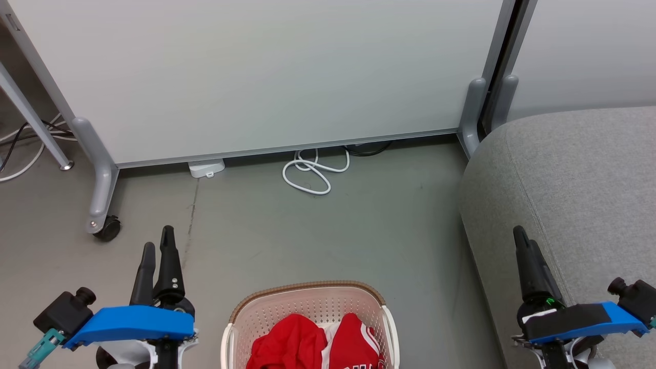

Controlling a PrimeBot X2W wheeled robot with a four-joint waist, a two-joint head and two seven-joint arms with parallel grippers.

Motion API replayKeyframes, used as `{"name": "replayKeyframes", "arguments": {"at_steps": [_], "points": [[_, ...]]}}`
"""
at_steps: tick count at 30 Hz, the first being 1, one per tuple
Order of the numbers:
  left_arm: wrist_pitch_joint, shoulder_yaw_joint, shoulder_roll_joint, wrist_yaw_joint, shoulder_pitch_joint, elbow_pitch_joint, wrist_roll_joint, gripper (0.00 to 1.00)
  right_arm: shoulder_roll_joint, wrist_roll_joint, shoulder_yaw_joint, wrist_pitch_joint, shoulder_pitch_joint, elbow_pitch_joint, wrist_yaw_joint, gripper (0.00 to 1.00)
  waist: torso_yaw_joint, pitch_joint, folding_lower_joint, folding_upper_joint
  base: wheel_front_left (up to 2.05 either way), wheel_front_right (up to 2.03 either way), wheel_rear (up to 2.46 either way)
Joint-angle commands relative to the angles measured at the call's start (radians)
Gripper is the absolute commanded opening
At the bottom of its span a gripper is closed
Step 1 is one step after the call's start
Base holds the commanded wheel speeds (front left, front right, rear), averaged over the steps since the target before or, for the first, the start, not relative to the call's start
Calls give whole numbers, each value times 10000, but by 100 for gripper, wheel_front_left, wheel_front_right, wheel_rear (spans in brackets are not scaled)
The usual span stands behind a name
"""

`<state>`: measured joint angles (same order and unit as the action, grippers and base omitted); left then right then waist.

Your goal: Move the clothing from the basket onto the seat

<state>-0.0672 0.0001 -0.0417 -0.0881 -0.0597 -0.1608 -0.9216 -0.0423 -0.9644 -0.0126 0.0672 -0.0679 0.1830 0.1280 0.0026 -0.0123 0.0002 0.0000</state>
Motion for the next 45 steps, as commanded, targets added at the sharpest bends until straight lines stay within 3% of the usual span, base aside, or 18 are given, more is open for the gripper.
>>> {"name": "replayKeyframes", "arguments": {"at_steps": [1, 18, 45], "points": [[-112, -66, -80, 41, -227, 176, 421, 100, -59, 382, 57, 113, -228, -157, 24, 100, 2, -1, -2, 0, 0, 0, 0], [-629, -542, -125, 227, -211, -20, 3367, 100, -74, 2905, 421, 631, -260, -37, 25, 100, 46, -30, -2, 0, 0, 0, 0], [-1312, -1297, -336, 443, -373, -154, 6303, 100, -92, 5628, 756, 1318, -367, -62, 31, 100, 83, -186, -2, 0, 0, 0, 0]]}}
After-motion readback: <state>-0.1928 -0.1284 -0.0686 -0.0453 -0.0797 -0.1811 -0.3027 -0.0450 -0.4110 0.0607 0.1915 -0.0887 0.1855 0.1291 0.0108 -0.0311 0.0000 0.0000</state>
